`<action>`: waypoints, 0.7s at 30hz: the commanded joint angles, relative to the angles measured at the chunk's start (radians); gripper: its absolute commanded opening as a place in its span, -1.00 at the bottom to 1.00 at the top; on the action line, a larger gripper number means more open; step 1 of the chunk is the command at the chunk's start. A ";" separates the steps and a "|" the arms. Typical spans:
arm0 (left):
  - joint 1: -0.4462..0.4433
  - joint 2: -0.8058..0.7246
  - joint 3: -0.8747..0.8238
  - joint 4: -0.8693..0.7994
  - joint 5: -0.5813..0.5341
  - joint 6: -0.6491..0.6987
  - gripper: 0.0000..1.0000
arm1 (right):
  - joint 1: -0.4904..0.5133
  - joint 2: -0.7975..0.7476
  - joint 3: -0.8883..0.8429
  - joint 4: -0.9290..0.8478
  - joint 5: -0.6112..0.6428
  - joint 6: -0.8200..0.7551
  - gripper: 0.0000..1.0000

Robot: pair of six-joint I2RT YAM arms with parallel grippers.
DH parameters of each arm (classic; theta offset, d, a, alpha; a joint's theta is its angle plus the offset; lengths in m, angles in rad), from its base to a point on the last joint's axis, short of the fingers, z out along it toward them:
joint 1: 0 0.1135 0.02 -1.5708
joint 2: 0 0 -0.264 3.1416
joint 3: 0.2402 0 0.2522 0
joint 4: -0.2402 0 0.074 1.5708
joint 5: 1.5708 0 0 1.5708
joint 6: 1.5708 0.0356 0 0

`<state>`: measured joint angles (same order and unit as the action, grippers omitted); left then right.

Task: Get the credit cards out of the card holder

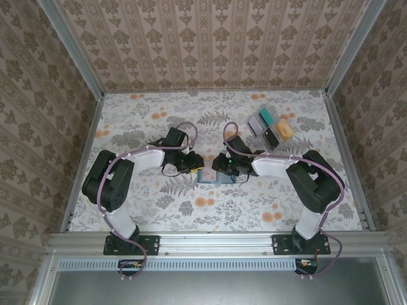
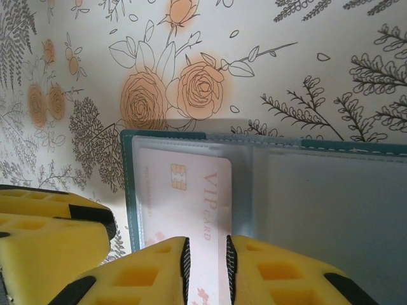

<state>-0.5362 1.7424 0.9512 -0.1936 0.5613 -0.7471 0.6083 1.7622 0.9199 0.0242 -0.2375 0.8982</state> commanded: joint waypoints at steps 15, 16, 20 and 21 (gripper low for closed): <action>-0.024 0.049 0.029 0.039 0.028 -0.003 -0.56 | -0.006 0.011 -0.008 -0.028 0.026 0.011 -0.55; -0.024 0.049 0.028 0.039 0.025 -0.003 -0.56 | -0.005 0.011 -0.009 -0.026 0.026 0.011 -0.55; -0.023 0.050 0.025 0.033 0.012 -0.001 -0.57 | -0.007 0.017 -0.011 -0.024 0.024 0.011 -0.55; -0.022 0.049 0.024 0.031 0.011 -0.001 -0.57 | -0.007 0.018 -0.011 -0.023 0.022 0.011 -0.56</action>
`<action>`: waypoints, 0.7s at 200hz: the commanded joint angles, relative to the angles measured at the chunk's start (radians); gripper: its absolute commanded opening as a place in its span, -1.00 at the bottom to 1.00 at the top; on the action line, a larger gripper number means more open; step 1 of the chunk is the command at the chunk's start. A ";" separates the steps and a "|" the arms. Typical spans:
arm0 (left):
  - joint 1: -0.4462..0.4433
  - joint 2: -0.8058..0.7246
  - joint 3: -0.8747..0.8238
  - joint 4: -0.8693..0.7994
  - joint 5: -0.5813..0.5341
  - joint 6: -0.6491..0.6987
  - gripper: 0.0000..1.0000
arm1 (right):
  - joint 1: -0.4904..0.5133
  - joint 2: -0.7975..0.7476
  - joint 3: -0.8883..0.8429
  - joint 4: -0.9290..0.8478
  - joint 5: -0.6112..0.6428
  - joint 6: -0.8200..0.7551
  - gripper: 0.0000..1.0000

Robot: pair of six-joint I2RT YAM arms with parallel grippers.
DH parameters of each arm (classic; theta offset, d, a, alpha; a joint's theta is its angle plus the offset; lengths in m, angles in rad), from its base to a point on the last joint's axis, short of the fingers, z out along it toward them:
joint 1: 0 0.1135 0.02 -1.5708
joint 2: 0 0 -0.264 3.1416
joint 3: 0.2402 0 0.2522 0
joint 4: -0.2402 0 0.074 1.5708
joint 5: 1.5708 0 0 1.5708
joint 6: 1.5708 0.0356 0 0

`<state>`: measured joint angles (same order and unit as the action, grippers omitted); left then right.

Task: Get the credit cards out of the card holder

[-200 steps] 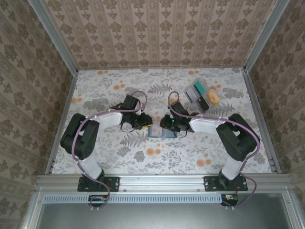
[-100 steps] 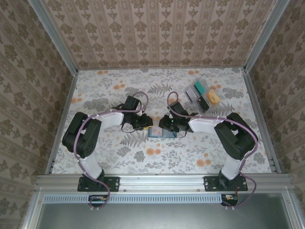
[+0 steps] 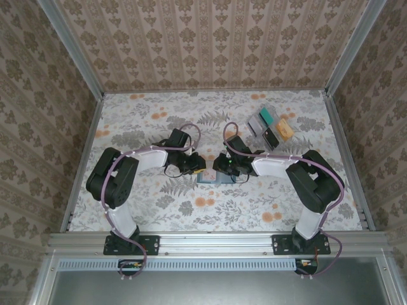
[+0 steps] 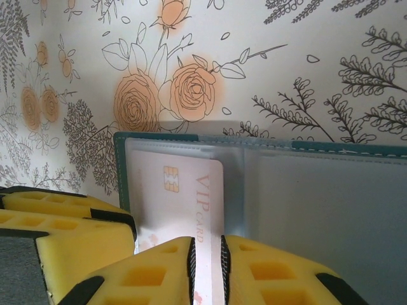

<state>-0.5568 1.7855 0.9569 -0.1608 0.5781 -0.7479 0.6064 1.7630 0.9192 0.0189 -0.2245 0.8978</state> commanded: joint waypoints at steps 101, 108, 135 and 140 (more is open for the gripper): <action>-0.003 0.012 -0.008 0.007 -0.026 -0.016 -0.59 | -0.014 0.046 -0.015 0.033 -0.048 0.022 -0.57; -0.003 0.012 -0.008 0.006 -0.028 -0.015 -0.60 | -0.016 0.047 -0.015 0.037 -0.051 0.021 -0.58; -0.003 0.020 -0.012 0.004 -0.029 -0.015 -0.59 | -0.022 0.047 -0.017 0.046 -0.067 0.016 -0.60; -0.003 0.020 -0.012 0.003 -0.030 -0.016 -0.59 | -0.022 0.047 -0.016 0.048 -0.070 0.015 -0.60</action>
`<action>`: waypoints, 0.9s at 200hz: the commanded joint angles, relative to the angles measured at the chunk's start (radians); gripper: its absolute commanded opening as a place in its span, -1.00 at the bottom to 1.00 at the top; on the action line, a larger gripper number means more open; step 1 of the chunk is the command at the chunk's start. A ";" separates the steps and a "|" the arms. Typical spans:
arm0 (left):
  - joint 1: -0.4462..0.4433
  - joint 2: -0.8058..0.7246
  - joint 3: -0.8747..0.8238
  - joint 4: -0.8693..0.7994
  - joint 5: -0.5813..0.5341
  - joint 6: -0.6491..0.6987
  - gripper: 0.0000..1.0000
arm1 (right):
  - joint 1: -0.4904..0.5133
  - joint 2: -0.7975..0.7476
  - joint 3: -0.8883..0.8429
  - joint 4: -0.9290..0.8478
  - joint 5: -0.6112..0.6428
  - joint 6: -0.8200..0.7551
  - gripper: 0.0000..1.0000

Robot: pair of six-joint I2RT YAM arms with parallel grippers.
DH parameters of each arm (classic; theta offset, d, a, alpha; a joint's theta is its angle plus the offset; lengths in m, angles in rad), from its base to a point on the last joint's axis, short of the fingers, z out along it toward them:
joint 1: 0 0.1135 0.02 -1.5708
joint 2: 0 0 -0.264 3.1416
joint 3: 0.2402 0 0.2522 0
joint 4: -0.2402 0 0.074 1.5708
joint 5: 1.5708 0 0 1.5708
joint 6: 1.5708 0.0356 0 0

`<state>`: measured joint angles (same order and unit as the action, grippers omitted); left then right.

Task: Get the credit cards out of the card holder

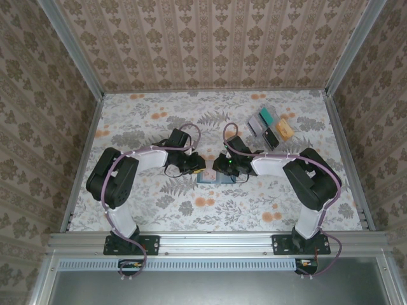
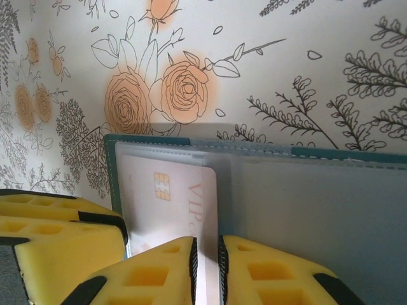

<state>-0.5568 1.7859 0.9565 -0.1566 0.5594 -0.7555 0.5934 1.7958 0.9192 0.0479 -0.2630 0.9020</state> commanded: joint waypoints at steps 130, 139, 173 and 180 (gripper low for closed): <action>-0.013 -0.007 0.017 -0.060 -0.029 0.017 -0.56 | -0.022 -0.040 -0.078 0.066 -0.032 -0.033 -0.98; -0.014 -0.017 0.025 -0.066 -0.028 0.025 -0.54 | -0.025 -0.050 -0.084 0.062 -0.025 -0.036 -0.99; -0.012 -0.055 0.074 -0.150 -0.053 0.084 -0.47 | -0.033 -0.073 -0.098 0.032 -0.004 -0.049 -1.00; -0.012 -0.058 0.079 -0.153 -0.052 0.089 -0.47 | -0.035 -0.072 -0.098 0.030 -0.006 -0.051 -1.00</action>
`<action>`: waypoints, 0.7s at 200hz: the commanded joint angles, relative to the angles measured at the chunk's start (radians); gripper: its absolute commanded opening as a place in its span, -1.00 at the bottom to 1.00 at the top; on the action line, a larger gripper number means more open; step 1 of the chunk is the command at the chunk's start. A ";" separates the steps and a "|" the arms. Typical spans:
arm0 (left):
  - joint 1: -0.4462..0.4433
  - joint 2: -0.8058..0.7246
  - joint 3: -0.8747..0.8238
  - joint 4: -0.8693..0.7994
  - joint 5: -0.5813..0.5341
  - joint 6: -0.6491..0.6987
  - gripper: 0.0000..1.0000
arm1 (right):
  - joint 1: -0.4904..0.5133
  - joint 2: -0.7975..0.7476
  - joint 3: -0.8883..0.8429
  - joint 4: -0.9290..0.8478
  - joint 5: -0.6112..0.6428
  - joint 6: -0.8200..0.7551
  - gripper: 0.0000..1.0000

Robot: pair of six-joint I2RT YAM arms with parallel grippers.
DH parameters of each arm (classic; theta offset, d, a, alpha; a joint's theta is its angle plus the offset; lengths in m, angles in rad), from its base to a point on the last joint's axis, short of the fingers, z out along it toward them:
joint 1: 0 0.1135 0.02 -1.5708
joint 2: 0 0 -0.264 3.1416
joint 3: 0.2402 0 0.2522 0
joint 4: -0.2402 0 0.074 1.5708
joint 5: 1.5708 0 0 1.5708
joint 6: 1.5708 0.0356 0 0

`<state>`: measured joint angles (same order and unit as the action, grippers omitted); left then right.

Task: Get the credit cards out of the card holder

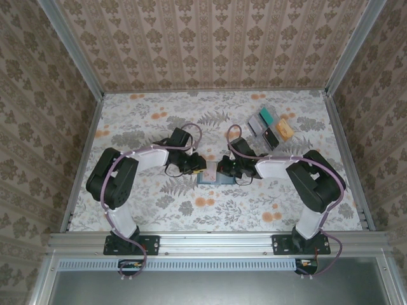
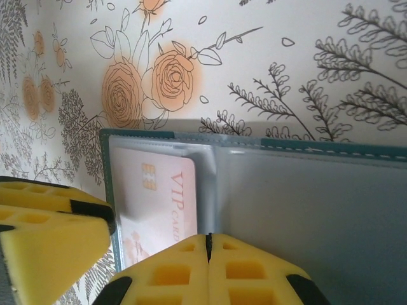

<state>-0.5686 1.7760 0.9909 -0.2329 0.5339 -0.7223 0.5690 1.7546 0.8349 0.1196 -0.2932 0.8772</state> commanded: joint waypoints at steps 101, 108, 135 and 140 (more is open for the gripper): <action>-0.005 0.027 0.043 -0.054 -0.025 0.049 -0.55 | -0.009 -0.015 -0.018 0.018 -0.085 -0.014 -0.57; -0.006 0.031 0.043 -0.054 -0.025 0.049 -0.56 | -0.009 -0.013 -0.017 0.018 -0.087 -0.013 -0.56; -0.007 0.045 0.038 -0.050 -0.024 0.050 -0.56 | -0.009 0.003 -0.011 0.018 -0.095 -0.012 -0.56; -0.008 0.049 0.036 -0.050 -0.023 0.050 -0.56 | -0.008 0.008 -0.010 0.018 -0.098 -0.011 -0.56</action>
<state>-0.5690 1.8030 1.0180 -0.2699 0.5144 -0.6945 0.5652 1.7512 0.8272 0.1314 -0.3573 0.8669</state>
